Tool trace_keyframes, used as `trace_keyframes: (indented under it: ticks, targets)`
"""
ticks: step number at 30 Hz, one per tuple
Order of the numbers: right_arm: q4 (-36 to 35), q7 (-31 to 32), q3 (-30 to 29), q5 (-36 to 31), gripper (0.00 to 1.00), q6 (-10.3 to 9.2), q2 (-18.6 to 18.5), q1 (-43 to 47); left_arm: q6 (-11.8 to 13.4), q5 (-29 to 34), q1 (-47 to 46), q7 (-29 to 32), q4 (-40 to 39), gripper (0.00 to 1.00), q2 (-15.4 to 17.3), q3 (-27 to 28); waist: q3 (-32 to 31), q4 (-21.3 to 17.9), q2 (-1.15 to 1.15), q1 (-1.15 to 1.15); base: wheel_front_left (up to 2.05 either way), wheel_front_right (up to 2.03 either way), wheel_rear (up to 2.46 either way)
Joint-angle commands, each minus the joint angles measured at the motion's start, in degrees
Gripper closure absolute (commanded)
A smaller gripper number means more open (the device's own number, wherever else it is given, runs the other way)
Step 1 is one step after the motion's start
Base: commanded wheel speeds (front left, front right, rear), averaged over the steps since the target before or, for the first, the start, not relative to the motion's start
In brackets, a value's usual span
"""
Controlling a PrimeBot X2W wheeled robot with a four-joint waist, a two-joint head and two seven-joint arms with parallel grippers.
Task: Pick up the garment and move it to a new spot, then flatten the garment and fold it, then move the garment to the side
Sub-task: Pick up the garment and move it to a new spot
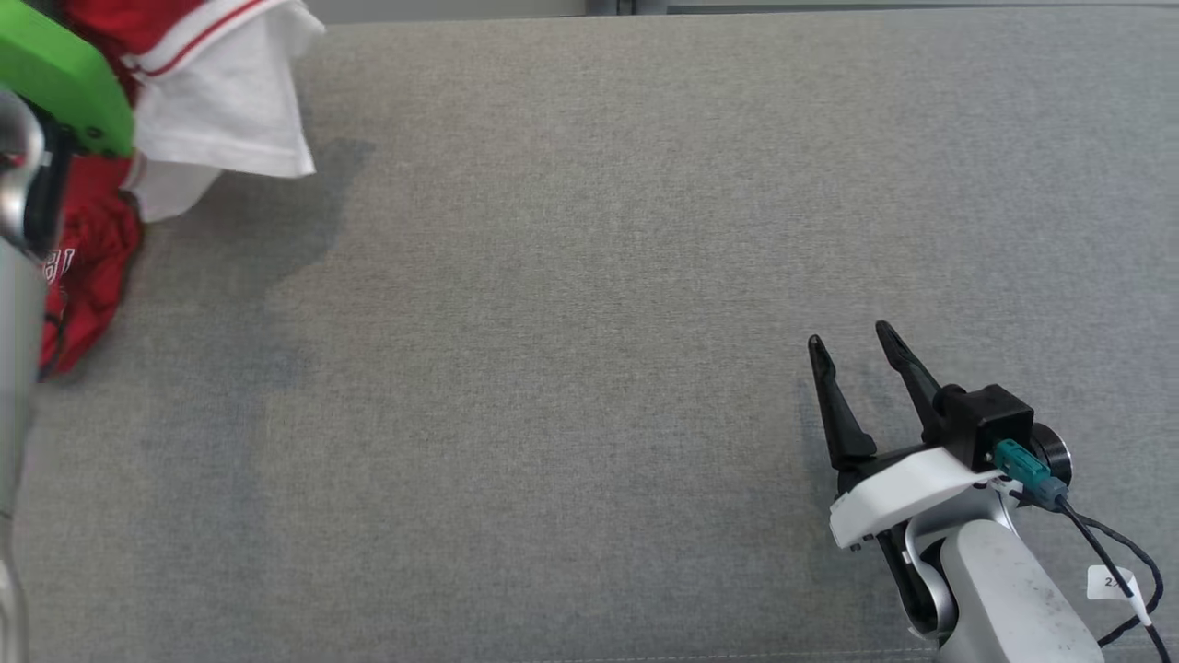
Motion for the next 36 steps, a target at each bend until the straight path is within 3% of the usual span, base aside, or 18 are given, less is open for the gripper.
trace_keyframes:
  ticks: [1, 9, 18, 19, 20, 24, 29, 36]
  targets:
    - [-0.06, -0.17, -0.21, 0.44, 0.0, -0.04, 0.15, 0.83, -0.11, -1.28, 2.29, 0.16, -0.96, 1.0, -1.0, -0.52, -1.84, -2.35, 0.0, 0.0, 0.0, 0.0, 0.0]
    - [-0.02, -0.17, -0.66, 0.73, 0.0, -0.04, 1.17, 2.36, -0.13, -6.49, 11.21, 0.15, -8.44, 1.0, -8.13, -4.9, -3.9, -7.44, 0.0, 0.0, 0.0, 0.0, 0.0]
    - [0.23, -0.17, -0.2, 1.21, 0.0, -0.04, 1.54, 2.81, -0.03, -6.45, 18.79, -1.45, -7.38, 1.0, -18.34, -12.01, -4.63, -12.85, 0.0, 0.0, 0.0, 0.0, 0.0]
    - [0.26, -0.17, -0.14, 1.28, 0.0, -0.04, 1.6, 2.83, -0.02, -6.23, 19.61, -2.21, -6.42, 0.8, -18.7, -12.6, -4.67, -13.28, 0.0, 0.0, 0.0, 0.0, 0.0]
    - [0.29, -0.17, 0.03, 1.28, 0.0, -0.04, 1.63, 2.86, 0.3, -6.33, 20.57, -3.15, -5.19, 0.0, -19.1, -12.77, -4.8, -13.67, 0.0, 0.0, 0.0, 0.0, 0.0]
    - [0.07, -0.17, -0.32, 1.43, 0.0, -0.04, 1.72, 3.45, 1.3, -7.37, 24.7, -6.9, -0.57, 0.0, -20.79, -12.59, -5.54, -14.56, 0.0, 0.0, 0.0, 0.0, 0.0]
    - [-0.32, -0.17, -0.87, 1.52, 0.0, -0.04, 1.85, 4.1, 2.43, -6.44, 29.61, -9.18, 1.56, 0.0, -19.23, -10.63, -6.48, -13.79, 0.0, 0.0, 0.0, 0.0, 0.0]
    - [-0.67, -0.17, -1.18, 1.53, 0.0, -0.04, 1.85, 4.79, 4.94, -3.95, 37.81, -9.21, -7.63, 0.0, -16.23, -1.82, -7.66, -11.18, 0.0, 0.0, 0.0, 0.0, 0.0]
